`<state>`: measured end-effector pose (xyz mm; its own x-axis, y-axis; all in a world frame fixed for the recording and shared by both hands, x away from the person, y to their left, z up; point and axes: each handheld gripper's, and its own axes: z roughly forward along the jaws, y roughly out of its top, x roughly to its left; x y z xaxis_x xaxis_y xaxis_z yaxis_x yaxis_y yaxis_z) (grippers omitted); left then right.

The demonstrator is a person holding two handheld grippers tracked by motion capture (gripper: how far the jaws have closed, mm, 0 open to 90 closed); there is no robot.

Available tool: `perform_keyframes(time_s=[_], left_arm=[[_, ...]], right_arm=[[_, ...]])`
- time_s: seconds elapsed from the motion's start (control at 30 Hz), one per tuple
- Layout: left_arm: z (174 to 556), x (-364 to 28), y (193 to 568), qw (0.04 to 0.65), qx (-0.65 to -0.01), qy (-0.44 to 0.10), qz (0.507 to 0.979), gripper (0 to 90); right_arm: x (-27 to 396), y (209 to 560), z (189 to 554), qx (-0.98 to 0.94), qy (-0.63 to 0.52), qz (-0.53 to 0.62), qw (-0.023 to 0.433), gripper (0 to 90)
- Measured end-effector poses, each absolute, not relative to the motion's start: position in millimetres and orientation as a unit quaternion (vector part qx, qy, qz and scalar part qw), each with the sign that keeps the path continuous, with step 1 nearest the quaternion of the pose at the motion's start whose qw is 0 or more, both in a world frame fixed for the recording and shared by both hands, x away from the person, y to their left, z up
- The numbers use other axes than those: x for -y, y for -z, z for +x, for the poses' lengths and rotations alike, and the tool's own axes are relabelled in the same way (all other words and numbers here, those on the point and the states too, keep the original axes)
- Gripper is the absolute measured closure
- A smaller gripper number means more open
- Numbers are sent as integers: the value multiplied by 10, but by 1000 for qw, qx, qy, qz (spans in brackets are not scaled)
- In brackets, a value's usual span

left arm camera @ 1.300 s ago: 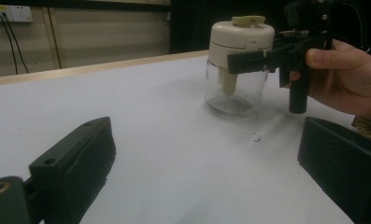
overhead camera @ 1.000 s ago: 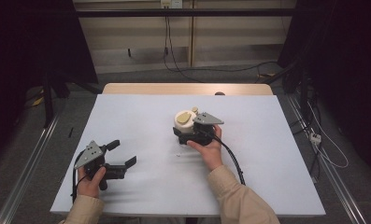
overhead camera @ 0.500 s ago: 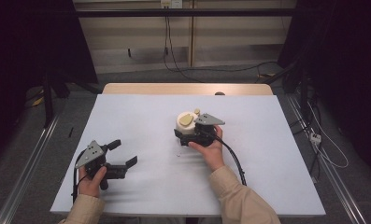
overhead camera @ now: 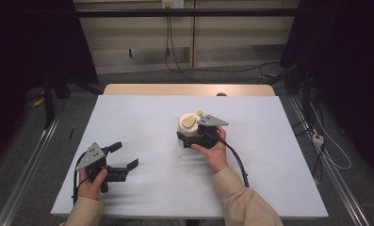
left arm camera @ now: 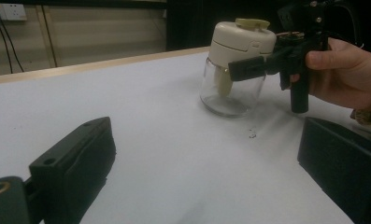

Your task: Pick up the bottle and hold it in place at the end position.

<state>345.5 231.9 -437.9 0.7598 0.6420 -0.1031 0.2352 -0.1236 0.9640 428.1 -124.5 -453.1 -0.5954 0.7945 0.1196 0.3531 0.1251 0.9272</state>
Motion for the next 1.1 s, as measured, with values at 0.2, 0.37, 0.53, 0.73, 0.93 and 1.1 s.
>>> perform_keyframes(time_s=[0.2,0.37,0.53,0.73,0.93,1.1], left_arm=[[3455,-2305,4380,591,-301,-170,729,37],[3463,-2287,4391,588,-297,-169,733,37],[3436,-2251,4378,586,-287,-168,739,37],[3458,-2180,4383,592,-297,-150,734,37],[3483,-2093,4349,597,-302,-141,730,38],[3536,-2004,4299,589,-314,-143,731,44]], right_arm=[[1252,4528,4276,-723,-526,397,207,52],[1250,4541,4287,-723,-528,397,203,52],[1238,4557,4292,-720,-530,398,205,51],[1242,4559,4293,-721,-529,399,203,50],[1245,4567,4294,-721,-529,400,200,46],[1248,4608,4309,-727,-519,411,181,16]])
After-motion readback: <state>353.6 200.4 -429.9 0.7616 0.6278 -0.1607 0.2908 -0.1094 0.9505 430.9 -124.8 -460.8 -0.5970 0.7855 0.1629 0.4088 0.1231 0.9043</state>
